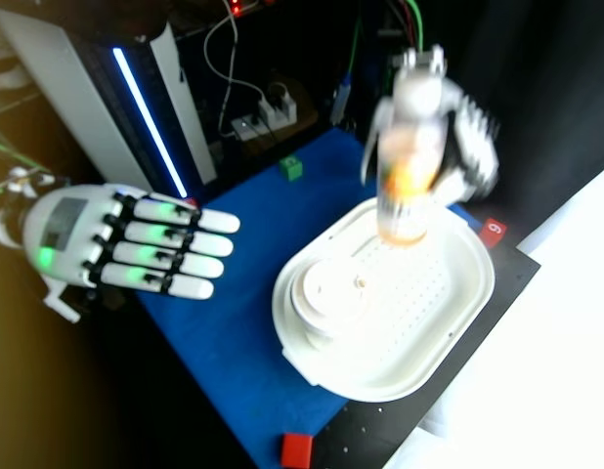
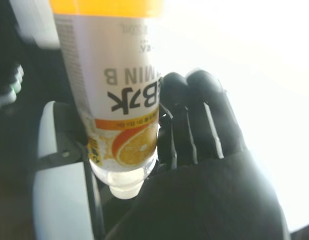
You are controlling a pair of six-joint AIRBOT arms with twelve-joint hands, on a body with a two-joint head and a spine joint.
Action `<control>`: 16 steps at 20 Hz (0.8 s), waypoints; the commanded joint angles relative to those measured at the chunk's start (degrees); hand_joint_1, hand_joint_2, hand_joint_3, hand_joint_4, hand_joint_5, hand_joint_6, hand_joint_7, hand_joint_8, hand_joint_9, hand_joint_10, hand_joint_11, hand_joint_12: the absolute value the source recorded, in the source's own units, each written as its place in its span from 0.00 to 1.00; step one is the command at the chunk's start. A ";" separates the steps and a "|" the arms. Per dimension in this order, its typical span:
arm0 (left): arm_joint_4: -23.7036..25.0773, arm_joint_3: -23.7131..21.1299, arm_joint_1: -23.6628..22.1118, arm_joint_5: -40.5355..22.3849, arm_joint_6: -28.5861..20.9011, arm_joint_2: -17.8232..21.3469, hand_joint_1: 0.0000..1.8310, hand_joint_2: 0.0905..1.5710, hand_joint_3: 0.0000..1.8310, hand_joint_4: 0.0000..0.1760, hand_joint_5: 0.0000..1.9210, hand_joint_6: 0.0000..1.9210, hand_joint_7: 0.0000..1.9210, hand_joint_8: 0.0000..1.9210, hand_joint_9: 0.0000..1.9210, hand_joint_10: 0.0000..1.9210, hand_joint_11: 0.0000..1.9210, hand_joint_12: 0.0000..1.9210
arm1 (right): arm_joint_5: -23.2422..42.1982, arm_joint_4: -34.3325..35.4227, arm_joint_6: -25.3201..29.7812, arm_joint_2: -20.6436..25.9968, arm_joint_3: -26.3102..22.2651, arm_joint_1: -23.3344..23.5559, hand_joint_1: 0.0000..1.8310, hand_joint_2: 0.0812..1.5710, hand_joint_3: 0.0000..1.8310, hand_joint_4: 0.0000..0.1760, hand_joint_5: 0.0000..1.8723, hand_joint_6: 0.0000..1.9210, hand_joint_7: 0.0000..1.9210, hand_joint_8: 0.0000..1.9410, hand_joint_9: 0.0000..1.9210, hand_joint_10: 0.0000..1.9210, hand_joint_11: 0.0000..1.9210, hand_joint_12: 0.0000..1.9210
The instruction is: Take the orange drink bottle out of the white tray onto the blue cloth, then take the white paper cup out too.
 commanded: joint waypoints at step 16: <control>-3.61 -8.13 19.45 -10.65 -6.96 1.14 0.48 0.76 0.00 0.00 0.21 0.30 0.19 0.41 0.15 0.62 0.11 0.88 | 7.11 0.74 0.25 -0.17 0.20 0.25 0.28 0.87 0.00 0.00 0.00 0.00 0.00 0.00 0.00 0.00 0.00 0.00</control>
